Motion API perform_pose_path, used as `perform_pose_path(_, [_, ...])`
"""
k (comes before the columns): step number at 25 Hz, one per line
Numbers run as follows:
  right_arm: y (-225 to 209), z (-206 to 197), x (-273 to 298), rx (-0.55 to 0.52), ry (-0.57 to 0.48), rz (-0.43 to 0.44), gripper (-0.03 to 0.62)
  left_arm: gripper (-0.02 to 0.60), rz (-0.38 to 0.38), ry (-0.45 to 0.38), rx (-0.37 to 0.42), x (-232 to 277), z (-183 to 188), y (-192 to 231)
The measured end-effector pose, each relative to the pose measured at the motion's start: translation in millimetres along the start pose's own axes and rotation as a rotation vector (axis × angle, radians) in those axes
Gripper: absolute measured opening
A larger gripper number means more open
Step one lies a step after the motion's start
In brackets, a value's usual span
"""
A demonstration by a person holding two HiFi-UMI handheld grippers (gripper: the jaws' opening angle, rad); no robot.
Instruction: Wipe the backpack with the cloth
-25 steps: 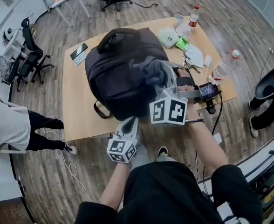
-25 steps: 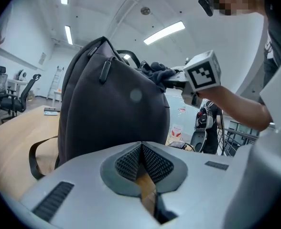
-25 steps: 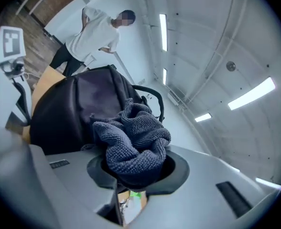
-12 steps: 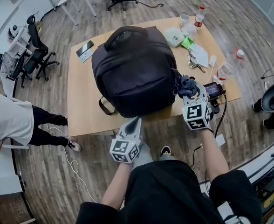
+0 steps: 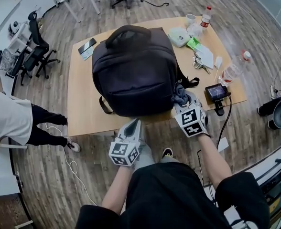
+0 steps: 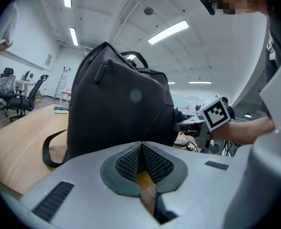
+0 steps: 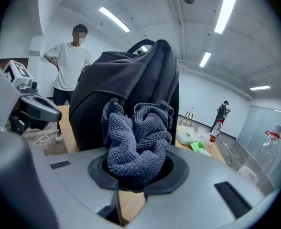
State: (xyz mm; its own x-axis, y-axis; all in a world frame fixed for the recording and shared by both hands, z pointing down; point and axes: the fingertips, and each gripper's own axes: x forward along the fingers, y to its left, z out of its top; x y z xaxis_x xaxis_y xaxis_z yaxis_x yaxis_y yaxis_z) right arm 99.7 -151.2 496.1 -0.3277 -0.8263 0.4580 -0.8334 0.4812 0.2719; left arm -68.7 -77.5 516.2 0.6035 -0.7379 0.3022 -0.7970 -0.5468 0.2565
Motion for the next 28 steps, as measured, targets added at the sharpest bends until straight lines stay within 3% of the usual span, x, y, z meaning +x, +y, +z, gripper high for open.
perform_pose_path(8, [99,32,2,-0.037,-0.053,0.159,0.097,0.015,0.082,-0.02,-0.004,-11,8,22])
perform_pose_path(13, [174,68,14,-0.146,-0.127,0.314,0.098,0.017,0.276,-0.051,-0.069,-41,5,72])
perform_pose_path(15, [195,89,16,-0.214,-0.185,0.319,0.098,0.015,0.327,-0.062,-0.102,-55,5,88])
perform_pose_path(18, [199,120,8,-0.29,-0.258,0.254,0.098,0.016,0.353,-0.067,-0.093,-67,5,94])
perform_pose_path(23, [167,178,-27,-0.401,-0.429,0.121,0.098,0.017,0.341,-0.068,-0.091,-71,5,84])
perform_pose_path(26, [127,227,-62,-0.493,-0.592,-0.067,0.101,0.016,0.324,-0.074,-0.045,-69,12,71])
perform_pose_path(28, [90,255,-69,-0.533,-0.625,-0.184,0.101,0.017,0.307,-0.084,-0.021,-67,20,63])
